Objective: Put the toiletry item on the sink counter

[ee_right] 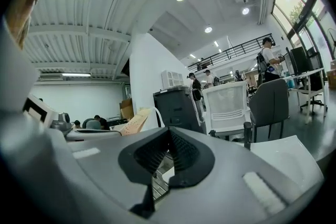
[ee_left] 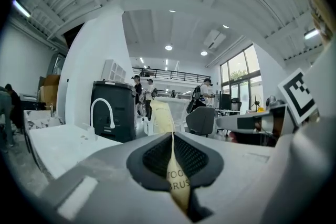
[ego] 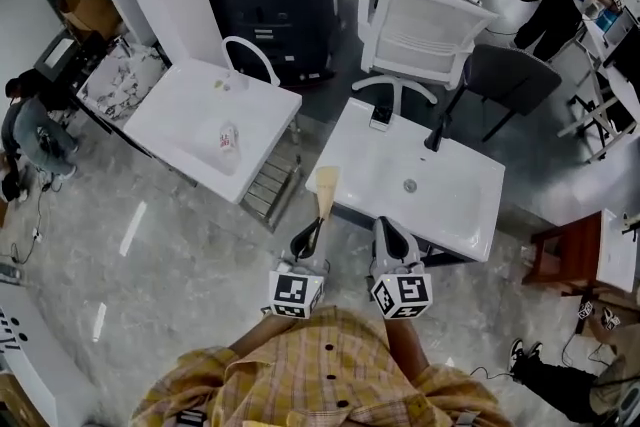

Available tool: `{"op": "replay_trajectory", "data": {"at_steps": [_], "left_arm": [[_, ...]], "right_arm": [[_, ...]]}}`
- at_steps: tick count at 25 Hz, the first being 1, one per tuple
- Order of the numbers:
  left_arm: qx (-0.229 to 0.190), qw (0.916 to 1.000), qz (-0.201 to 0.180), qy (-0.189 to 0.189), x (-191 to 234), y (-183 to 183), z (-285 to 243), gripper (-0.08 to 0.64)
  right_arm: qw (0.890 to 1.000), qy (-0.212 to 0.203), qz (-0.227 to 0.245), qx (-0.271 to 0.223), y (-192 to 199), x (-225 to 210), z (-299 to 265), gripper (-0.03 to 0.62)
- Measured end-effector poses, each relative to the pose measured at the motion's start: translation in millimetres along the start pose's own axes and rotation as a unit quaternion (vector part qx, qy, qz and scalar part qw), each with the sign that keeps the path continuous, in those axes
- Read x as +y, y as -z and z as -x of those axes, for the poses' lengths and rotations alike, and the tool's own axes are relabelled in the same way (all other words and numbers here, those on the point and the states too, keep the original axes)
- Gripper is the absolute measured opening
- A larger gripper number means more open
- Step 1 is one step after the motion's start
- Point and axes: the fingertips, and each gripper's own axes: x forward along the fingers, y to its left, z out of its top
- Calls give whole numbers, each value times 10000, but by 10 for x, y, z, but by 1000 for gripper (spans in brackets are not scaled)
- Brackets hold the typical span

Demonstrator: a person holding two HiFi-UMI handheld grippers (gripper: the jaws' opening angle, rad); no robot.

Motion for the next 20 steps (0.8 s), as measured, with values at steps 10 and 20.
{"op": "replay_trajectory", "data": {"at_steps": [10, 20], "left_arm": [[213, 9984, -98, 519, 617, 2, -644, 9], [386, 9973, 32, 632, 817, 94, -898, 9]], "right_arm": [[9989, 454, -92, 59, 3, -56, -850, 0], [9980, 574, -108, 258, 88, -118, -1119, 0]]}}
